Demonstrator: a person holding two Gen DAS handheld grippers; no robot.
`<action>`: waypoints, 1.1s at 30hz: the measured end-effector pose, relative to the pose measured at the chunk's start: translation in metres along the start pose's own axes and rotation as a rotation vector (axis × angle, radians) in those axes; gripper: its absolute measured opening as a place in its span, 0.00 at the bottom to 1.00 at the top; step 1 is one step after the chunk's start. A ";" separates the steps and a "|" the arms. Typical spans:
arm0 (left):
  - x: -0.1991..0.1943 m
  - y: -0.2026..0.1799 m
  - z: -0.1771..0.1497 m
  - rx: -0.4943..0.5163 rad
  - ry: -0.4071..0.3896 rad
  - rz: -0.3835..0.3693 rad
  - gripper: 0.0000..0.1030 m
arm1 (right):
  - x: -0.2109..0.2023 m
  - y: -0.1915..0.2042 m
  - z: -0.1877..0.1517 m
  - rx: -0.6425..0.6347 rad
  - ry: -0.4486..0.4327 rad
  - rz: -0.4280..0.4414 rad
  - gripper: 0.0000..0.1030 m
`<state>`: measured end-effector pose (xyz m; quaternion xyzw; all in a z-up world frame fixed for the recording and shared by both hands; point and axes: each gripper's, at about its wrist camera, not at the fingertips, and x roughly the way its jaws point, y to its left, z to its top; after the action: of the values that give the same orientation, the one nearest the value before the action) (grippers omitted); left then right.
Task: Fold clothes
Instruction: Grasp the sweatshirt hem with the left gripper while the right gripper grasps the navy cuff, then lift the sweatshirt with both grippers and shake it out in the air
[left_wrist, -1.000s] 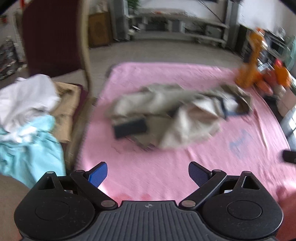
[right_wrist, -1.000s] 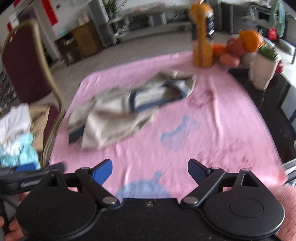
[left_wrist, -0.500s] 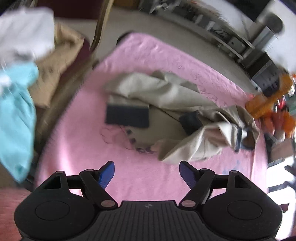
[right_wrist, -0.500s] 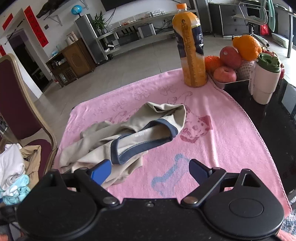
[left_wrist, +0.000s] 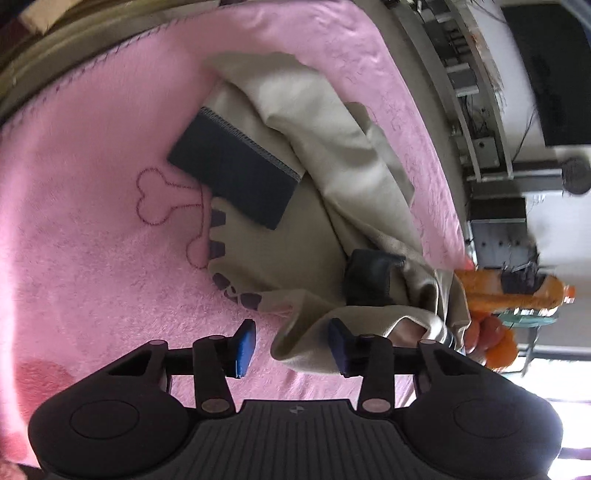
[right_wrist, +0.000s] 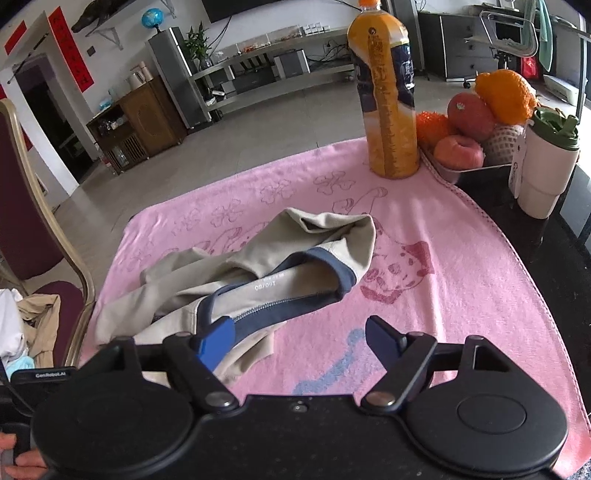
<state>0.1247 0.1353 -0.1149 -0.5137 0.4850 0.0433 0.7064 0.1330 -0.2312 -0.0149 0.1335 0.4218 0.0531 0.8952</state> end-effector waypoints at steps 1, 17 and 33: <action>0.002 0.002 0.001 -0.016 -0.004 -0.013 0.38 | 0.001 -0.001 0.000 0.002 0.002 0.002 0.76; 0.009 0.020 0.005 -0.183 -0.026 -0.030 0.32 | 0.006 -0.027 0.007 0.095 -0.036 -0.029 0.76; -0.001 -0.008 -0.015 0.156 -0.149 -0.009 0.01 | 0.135 -0.124 0.053 0.442 -0.014 0.084 0.40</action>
<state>0.1191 0.1210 -0.1089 -0.4545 0.4305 0.0402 0.7787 0.2582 -0.3324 -0.1179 0.3443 0.4110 -0.0042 0.8441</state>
